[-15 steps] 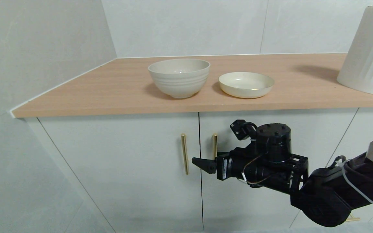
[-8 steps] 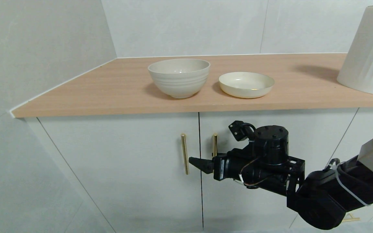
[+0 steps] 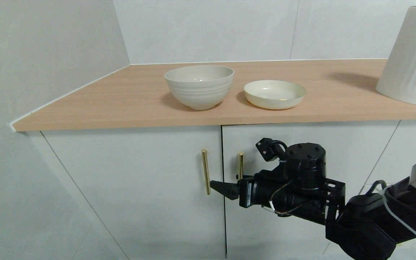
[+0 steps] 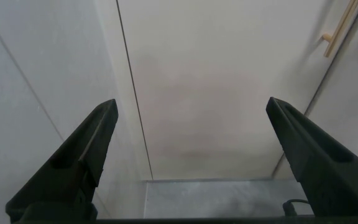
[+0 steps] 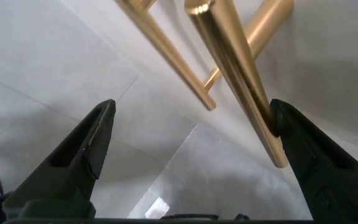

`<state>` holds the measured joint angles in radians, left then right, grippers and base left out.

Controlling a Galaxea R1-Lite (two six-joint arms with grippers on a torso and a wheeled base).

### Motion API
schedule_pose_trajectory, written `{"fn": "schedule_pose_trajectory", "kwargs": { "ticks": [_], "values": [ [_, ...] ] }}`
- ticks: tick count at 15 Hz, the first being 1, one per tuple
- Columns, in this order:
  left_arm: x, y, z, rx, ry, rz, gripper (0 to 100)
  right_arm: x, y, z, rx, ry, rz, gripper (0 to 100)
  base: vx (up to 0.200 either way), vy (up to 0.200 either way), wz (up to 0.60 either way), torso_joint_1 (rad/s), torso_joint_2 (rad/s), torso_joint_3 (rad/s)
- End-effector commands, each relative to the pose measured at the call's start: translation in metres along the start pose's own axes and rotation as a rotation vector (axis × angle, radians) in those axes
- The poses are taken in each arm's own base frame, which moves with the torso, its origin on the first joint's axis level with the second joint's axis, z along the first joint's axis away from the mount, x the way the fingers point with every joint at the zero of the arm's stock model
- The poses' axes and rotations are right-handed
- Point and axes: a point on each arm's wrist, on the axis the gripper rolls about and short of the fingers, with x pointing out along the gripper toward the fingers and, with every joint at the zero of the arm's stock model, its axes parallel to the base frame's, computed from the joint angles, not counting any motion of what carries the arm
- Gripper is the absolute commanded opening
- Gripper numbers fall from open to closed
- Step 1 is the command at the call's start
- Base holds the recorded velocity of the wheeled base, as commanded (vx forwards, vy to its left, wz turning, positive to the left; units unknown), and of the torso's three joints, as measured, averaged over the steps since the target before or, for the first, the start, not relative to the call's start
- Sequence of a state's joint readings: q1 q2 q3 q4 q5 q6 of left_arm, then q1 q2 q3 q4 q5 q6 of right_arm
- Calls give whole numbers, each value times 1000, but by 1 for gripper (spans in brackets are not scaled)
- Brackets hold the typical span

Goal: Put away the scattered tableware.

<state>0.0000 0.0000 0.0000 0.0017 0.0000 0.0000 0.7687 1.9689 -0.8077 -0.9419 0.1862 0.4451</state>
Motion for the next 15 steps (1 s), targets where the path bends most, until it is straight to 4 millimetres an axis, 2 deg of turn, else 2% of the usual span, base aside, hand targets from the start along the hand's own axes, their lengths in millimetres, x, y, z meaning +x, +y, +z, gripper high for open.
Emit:
{"fn": "schedule_pose_trajectory", "kwargs": {
  "ticks": [1,8,10,15],
  "values": [
    [0,0,0,0,0,0,100,-11,7,3,-5,0,35,100,0,0,0,0,0,0],
    [0,0,0,0,0,0,100,-52,16,-9,0,73,108,100,0,0,0,0,0,0],
    [0,0,0,0,0,0,100,-60,20,-4,-2,61,133,100,0,0,0,0,0,0],
    [0,0,0,2,0,0,100,-66,27,-7,-11,72,163,100,0,0,0,0,0,0]
  ]
}}
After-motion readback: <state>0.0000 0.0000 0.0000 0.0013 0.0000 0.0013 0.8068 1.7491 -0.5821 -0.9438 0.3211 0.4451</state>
